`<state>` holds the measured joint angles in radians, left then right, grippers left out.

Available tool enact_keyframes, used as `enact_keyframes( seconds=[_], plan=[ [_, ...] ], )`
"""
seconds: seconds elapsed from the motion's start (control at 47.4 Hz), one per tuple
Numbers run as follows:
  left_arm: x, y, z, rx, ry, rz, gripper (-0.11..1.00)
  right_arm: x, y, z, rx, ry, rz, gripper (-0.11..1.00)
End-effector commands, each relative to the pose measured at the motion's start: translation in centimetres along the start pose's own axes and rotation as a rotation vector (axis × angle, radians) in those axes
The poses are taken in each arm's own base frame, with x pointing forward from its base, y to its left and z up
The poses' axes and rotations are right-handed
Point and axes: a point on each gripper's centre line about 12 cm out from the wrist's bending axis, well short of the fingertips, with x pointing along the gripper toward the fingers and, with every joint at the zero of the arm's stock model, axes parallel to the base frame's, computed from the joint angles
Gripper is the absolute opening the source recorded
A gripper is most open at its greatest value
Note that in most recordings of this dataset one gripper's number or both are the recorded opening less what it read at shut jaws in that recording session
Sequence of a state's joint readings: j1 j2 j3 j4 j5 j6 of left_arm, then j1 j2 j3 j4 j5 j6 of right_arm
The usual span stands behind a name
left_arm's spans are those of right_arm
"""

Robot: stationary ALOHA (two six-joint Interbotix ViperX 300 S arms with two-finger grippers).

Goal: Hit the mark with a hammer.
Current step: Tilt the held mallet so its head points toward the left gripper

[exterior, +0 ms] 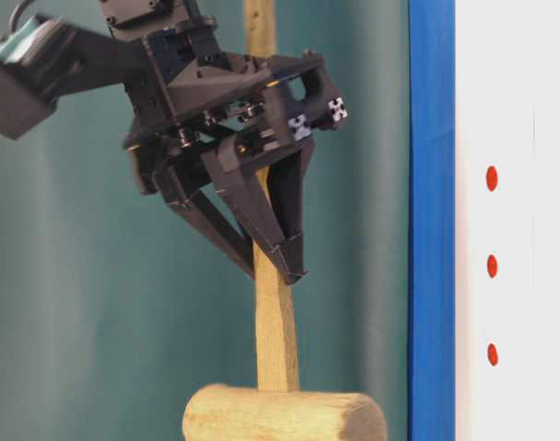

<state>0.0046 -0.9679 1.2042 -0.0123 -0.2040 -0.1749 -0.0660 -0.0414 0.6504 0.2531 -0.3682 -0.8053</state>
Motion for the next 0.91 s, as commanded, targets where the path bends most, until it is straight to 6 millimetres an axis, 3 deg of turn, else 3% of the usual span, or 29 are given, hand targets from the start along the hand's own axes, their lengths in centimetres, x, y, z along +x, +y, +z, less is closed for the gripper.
enact_keyframes(
  seconds=[0.0, 0.337, 0.886],
  plan=[
    [0.2, 0.0, 0.3, -0.003, -0.005, 0.001, 0.0, -0.4, -1.6, 2.3, -0.069, -0.072, -0.062, 0.1],
    [0.2, 0.0, 0.3, -0.002, -0.006, 0.0, 0.0, -0.8, -2.3, 3.3, -0.227, -0.138, -0.16, 0.1],
    [0.2, 0.7, 0.0, -0.006, 0.002, 0.037, 0.0, -0.8, -2.2, 3.4, -0.233, -0.144, -0.16, 0.1]
  ],
)
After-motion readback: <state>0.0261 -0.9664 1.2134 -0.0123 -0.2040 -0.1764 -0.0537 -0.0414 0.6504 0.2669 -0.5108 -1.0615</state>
